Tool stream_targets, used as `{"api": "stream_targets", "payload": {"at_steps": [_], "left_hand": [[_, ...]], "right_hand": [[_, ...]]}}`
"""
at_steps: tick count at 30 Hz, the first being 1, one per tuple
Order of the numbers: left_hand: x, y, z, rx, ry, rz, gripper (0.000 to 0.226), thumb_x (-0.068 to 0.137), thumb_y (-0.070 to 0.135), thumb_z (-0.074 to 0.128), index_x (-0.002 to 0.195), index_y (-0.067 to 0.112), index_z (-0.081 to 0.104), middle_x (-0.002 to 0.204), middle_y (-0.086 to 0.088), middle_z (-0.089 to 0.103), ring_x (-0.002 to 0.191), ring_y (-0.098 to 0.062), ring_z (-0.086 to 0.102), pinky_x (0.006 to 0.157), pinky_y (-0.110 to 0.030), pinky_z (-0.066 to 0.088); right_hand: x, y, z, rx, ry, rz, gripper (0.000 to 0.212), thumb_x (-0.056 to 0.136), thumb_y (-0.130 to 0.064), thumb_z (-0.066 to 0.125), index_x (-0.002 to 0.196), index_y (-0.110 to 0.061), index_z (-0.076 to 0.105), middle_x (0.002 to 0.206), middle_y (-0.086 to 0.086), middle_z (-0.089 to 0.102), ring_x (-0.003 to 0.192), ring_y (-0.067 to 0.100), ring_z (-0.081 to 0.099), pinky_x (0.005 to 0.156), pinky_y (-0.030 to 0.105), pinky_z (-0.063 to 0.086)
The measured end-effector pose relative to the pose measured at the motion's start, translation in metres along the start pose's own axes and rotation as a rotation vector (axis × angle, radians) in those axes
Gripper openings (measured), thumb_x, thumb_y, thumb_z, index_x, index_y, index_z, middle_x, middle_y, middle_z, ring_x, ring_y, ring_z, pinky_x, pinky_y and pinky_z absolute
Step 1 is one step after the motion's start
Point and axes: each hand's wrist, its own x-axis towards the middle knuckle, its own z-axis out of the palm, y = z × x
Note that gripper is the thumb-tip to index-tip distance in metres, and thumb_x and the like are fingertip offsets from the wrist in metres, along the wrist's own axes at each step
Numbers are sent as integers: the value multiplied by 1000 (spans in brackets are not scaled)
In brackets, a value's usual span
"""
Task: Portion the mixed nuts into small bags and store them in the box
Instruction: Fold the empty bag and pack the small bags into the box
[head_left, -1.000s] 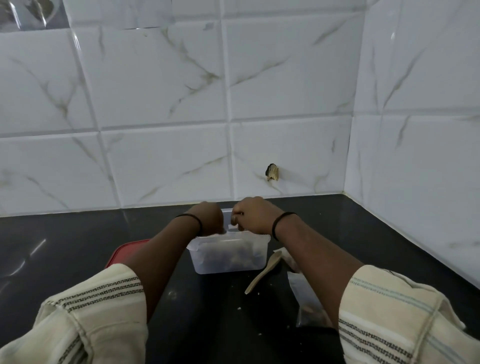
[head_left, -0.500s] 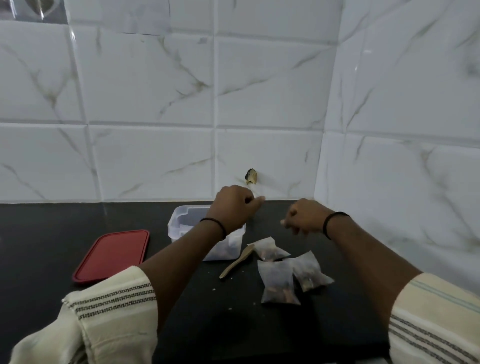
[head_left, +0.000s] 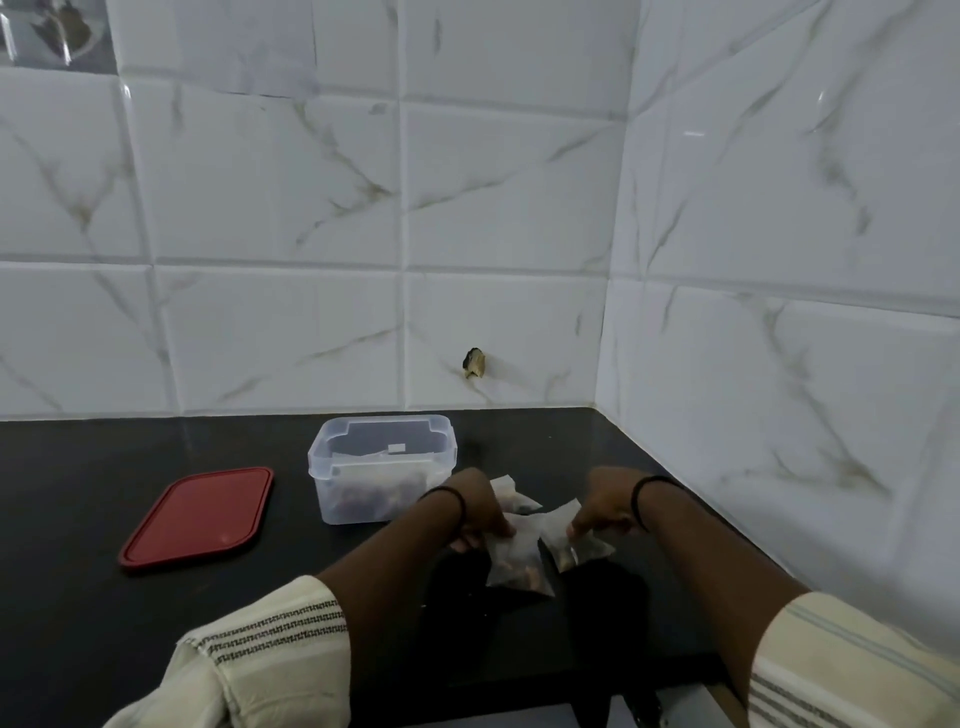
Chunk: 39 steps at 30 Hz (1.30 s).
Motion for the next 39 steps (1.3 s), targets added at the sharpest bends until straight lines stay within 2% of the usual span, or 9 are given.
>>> {"api": "stream_targets", "payload": {"at_steps": [3, 7, 9, 12, 16, 23, 31, 35, 39], "left_hand": [[-7, 1, -7, -13, -14, 76, 33, 87, 24, 71, 109, 1, 68, 84, -14, 66, 59, -19, 59, 69, -35, 58], [-21, 0, -22, -78, -41, 173, 13, 90, 21, 68, 98, 10, 67, 89, -12, 67, 60, -14, 62, 64, -31, 58], [-25, -3, -28, -143, -54, 203, 8, 90, 20, 68, 93, 12, 66, 90, -12, 69, 63, -14, 65, 61, -29, 58], [-30, -8, -39, -190, -46, 244, 11, 90, 19, 67, 97, 11, 66, 88, -10, 69, 69, -16, 67, 64, -31, 58], [-40, -12, -63, -212, -8, 294, 5, 90, 18, 69, 93, 15, 66, 86, -7, 69, 71, -16, 66, 73, -38, 59], [-58, -31, -129, -324, 181, 316, 2, 89, 13, 69, 88, 12, 67, 80, -10, 73, 66, -20, 71, 67, -37, 59], [-53, -71, -175, -269, 581, 259, 6, 86, 11, 68, 80, 12, 67, 80, -9, 72, 61, -20, 66, 61, -34, 56], [-47, -86, -178, -277, 695, 254, 6, 86, 14, 66, 81, 12, 67, 79, -6, 72, 60, -18, 66, 58, -29, 52], [-40, -99, -179, -268, 625, 257, 6, 88, 15, 66, 83, 12, 67, 80, -6, 73, 62, -18, 63, 53, -26, 50]], "right_hand": [[3, 2, 1, 67, 28, 40, 32, 75, -32, 83, 65, -14, 60, 57, -2, 59, 47, 12, 52, 48, 21, 42], [14, 4, 12, 188, -85, 49, 47, 51, -35, 91, 81, -11, 65, 67, 7, 56, 60, 20, 50, 64, 32, 44], [10, -1, 16, 149, -53, 31, 44, 56, -37, 91, 85, -11, 70, 74, 6, 62, 66, 19, 55, 63, 29, 46], [4, -7, 13, 27, 31, 31, 33, 68, -39, 88, 67, -15, 66, 67, -2, 64, 58, 12, 57, 54, 22, 45], [4, -15, 3, -77, 12, -23, 29, 70, -33, 87, 65, -15, 65, 70, 1, 66, 57, 13, 59, 58, 26, 53], [-16, -52, -44, -47, 189, -141, 25, 80, -21, 81, 93, -3, 68, 89, 14, 72, 62, 20, 61, 56, 28, 53], [-1, -114, -47, 310, 632, -457, 23, 80, -25, 79, 75, -12, 61, 78, -1, 64, 71, 14, 59, 55, 21, 41], [20, -149, -24, 365, 635, -548, 27, 83, -29, 77, 71, -21, 53, 81, -4, 60, 75, 15, 58, 55, 19, 36], [45, -175, 0, 309, 522, -475, 27, 81, -37, 77, 90, -18, 60, 86, -3, 63, 84, 20, 62, 71, 31, 49]]}}
